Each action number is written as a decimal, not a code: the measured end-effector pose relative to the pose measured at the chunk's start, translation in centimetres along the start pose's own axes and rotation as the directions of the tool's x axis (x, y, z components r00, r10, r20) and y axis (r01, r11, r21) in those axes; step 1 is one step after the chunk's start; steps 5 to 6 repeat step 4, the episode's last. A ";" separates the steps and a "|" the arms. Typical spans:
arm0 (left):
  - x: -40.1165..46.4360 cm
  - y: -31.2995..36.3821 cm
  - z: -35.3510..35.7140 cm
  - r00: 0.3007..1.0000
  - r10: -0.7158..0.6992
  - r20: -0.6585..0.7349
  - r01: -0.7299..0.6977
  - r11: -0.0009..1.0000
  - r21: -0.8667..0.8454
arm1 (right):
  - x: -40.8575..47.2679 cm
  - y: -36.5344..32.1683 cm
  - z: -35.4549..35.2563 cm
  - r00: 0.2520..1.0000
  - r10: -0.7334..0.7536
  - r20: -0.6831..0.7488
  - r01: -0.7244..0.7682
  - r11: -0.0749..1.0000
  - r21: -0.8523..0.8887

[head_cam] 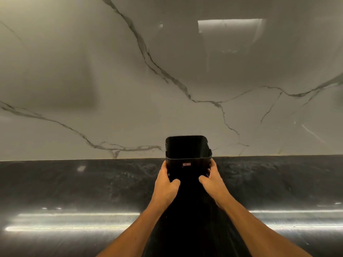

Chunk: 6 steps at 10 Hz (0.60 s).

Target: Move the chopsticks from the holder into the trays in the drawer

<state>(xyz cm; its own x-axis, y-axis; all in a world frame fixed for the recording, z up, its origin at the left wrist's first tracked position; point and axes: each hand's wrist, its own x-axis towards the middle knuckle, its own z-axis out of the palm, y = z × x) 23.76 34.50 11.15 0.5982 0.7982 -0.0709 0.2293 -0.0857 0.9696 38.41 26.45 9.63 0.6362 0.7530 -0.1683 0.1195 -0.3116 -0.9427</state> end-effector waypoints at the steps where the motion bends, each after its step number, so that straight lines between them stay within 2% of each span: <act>1: 0.5 -0.4 0.1 1.000 -0.002 0.001 0.002 1.000 -0.004 | 0.2 0.2 0.2 1.000 -0.010 -0.005 0.010 1.000 -0.001; 6: 0.9 -0.9 0.0 1.000 0.024 0.010 -0.023 1.000 -0.011 | -0.5 -0.7 0.1 0.999 -0.046 0.007 0.046 0.999 -0.004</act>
